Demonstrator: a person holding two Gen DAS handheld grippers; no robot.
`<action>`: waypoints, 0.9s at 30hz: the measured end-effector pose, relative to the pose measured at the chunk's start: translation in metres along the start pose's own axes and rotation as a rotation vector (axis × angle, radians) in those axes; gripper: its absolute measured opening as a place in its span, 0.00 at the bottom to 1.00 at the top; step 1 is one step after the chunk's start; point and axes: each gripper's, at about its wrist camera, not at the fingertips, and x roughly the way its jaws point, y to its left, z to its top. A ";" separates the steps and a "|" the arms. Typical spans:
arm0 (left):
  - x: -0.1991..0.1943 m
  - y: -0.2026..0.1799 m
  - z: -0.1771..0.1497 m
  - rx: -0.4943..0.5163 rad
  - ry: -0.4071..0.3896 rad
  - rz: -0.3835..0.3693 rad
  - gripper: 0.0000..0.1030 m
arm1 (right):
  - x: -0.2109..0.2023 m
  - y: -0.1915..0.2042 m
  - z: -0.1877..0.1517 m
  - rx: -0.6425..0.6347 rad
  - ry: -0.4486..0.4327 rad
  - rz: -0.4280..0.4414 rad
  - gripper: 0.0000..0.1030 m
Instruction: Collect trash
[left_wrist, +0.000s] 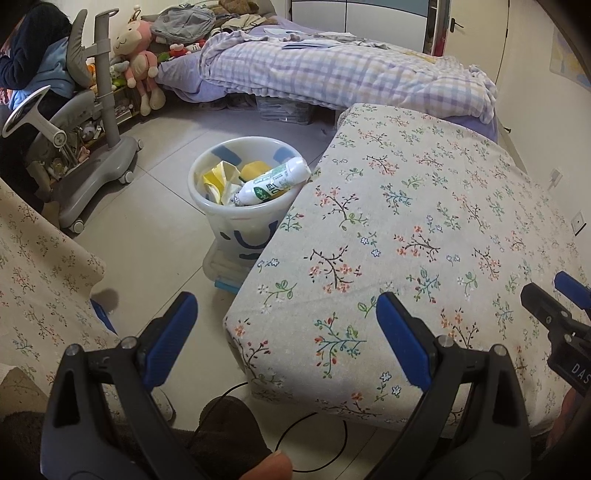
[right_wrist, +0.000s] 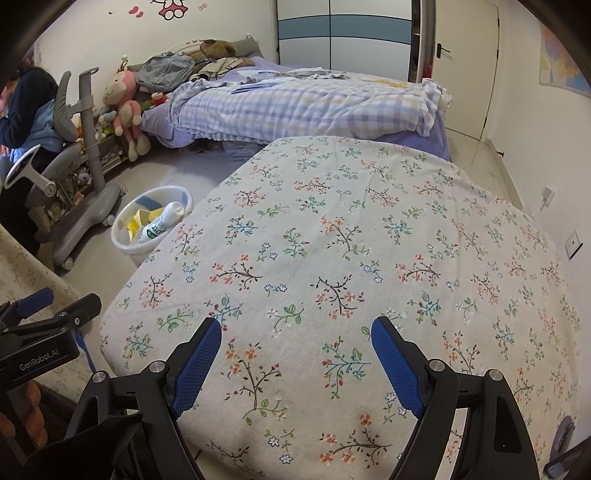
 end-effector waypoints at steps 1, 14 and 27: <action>0.000 0.000 0.000 -0.001 0.000 0.001 0.94 | 0.000 0.000 0.000 0.001 0.000 0.000 0.82; 0.000 -0.004 0.000 0.011 -0.002 -0.003 0.94 | -0.003 -0.002 0.001 0.015 0.000 0.006 0.82; 0.000 -0.004 0.001 0.010 -0.005 -0.007 0.94 | -0.003 -0.003 0.001 0.019 0.002 0.009 0.82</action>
